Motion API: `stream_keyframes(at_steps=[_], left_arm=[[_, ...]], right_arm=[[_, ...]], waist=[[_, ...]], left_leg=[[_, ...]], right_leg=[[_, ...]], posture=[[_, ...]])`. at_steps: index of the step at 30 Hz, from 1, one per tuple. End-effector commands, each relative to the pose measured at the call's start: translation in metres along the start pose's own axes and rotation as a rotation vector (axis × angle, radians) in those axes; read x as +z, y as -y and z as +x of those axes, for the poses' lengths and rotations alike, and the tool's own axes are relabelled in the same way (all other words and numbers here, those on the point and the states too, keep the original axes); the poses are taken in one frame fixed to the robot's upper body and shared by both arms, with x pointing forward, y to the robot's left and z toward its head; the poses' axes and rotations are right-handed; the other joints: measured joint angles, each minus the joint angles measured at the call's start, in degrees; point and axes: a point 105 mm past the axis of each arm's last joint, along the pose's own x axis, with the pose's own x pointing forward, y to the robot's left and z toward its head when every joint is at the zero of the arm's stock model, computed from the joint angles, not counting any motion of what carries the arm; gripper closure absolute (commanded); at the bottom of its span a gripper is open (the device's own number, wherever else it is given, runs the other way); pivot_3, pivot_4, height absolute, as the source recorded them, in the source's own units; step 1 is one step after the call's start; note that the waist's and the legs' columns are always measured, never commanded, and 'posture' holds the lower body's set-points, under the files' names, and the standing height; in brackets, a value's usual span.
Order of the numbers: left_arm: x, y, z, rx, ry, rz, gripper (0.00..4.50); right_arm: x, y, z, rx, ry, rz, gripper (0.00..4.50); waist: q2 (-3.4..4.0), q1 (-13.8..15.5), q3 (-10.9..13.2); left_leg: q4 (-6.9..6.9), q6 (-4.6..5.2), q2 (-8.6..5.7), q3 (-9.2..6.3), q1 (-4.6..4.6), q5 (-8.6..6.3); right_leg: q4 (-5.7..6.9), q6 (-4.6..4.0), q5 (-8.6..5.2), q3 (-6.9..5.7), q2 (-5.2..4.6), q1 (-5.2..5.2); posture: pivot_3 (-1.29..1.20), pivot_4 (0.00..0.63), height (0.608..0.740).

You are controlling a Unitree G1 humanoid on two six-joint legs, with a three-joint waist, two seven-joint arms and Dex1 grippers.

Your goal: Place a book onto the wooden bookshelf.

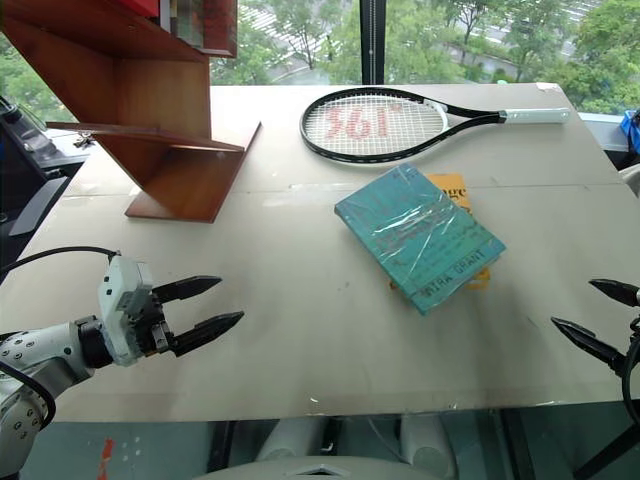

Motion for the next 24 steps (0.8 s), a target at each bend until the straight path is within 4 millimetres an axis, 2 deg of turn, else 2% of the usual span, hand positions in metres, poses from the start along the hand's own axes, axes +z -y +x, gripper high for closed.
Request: stream_keyframes(at_steps=[1,4,6,7,8,10,11,16,17,19,22,24], left_arm=[[0.013,-0.001,-0.003,-0.009,0.021,0.056,0.03],[0.029,0.008,0.004,-0.084,0.061,0.088,0.03],[0.036,0.013,0.006,-0.110,0.089,0.092,0.03],[0.041,0.014,0.007,-0.116,0.103,0.103,0.00],[0.046,0.015,0.008,-0.122,0.117,0.123,0.00],[0.054,0.020,0.010,-0.146,0.137,0.171,0.00],[0.055,0.022,0.011,-0.158,0.142,0.187,0.00],[0.053,0.032,0.017,-0.190,0.137,0.220,0.00],[0.053,0.033,0.019,-0.192,0.142,0.219,0.00],[0.054,0.034,0.021,-0.180,0.155,0.218,0.00],[0.053,0.035,0.022,-0.170,0.162,0.215,0.00],[0.052,0.035,0.022,-0.162,0.162,0.216,0.00]], right_arm=[[0.015,0.010,0.002,-0.067,0.038,-0.055,0.00],[0.036,0.015,0.025,-0.157,0.126,-0.107,0.00],[0.039,0.018,0.033,-0.192,0.099,-0.099,0.00],[0.040,0.021,0.039,-0.203,0.084,-0.075,0.41],[0.042,0.022,0.044,-0.178,0.079,-0.021,0.55],[0.053,0.031,0.056,-0.190,0.111,0.078,1.31],[0.057,0.036,0.061,-0.205,0.103,0.095,1.85],[0.067,0.059,0.094,-0.297,-0.023,0.029,4.26],[0.070,0.063,0.101,-0.307,-0.042,0.026,4.45],[0.077,0.070,0.120,-0.324,-0.067,0.042,4.45],[0.084,0.068,0.153,-0.258,-0.105,0.021,4.45],[0.088,0.065,0.163,-0.214,-0.122,-0.006,4.45]], waist=[[-0.02,0.0,0.0],[-0.06,-0.2,0.0],[-0.02,-0.2,0.0],[-0.01,-0.2,0.0],[-0.01,-0.2,0.0],[0.00,-0.3,0.0],[0.01,-0.4,0.0],[0.02,-0.5,0.1],[0.04,-0.5,0.1],[0.05,-0.6,0.1],[0.05,-0.6,0.1],[0.06,-0.7,0.1]], left_leg=[[0.00,0.00,0.00,0.00,0.00,0.00],[0.01,-0.01,0.04,0.02,0.04,0.00],[0.04,-0.01,0.10,0.02,0.04,0.01],[0.02,-0.02,0.10,0.02,0.02,0.01],[0.01,-0.02,0.10,0.02,0.00,0.01],[0.01,-0.02,0.02,0.03,-0.12,0.01],[0.02,-0.02,0.02,0.02,-0.16,0.01],[-0.02,-0.02,-0.01,0.05,-0.23,0.01],[-0.02,-0.02,-0.01,0.05,-0.22,0.01],[-0.01,-0.01,-0.03,0.04,-0.26,0.01],[0.00,-0.02,-0.05,0.04,-0.27,0.02],[-0.01,-0.02,-0.05,0.01,-0.29,0.02]], right_leg=[[0.00,0.00,0.00,0.00,0.00,0.00],[0.01,0.00,0.01,0.04,-0.03,0.00],[0.02,-0.01,0.01,0.01,0.00,0.01],[0.03,-0.02,0.02,0.00,0.01,-0.02],[0.03,-0.02,0.02,0.00,0.03,-0.04],[0.03,-0.01,0.04,0.00,0.09,-0.19],[0.03,0.02,0.06,0.00,0.09,-0.22],[0.01,0.03,0.07,0.00,0.08,-0.30],[0.01,0.03,0.07,0.01,0.09,-0.30],[0.01,0.03,0.07,0.00,0.09,-0.34],[0.01,0.12,0.13,0.00,0.10,-0.35],[0.01,0.15,0.15,-0.02,0.10,-0.36]], posture=[[0.00,0.150,0.740],[0.00,0.150,0.740],[0.00,0.150,0.740],[0.00,0.150,0.740],[0.00,0.150,0.740],[0.00,0.150,0.740],[0.00,0.150,0.740],[0.00,0.150,0.740],[0.00,0.150,0.740],[0.00,0.150,0.740],[0.00,0.150,0.740],[0.00,0.150,0.740]])
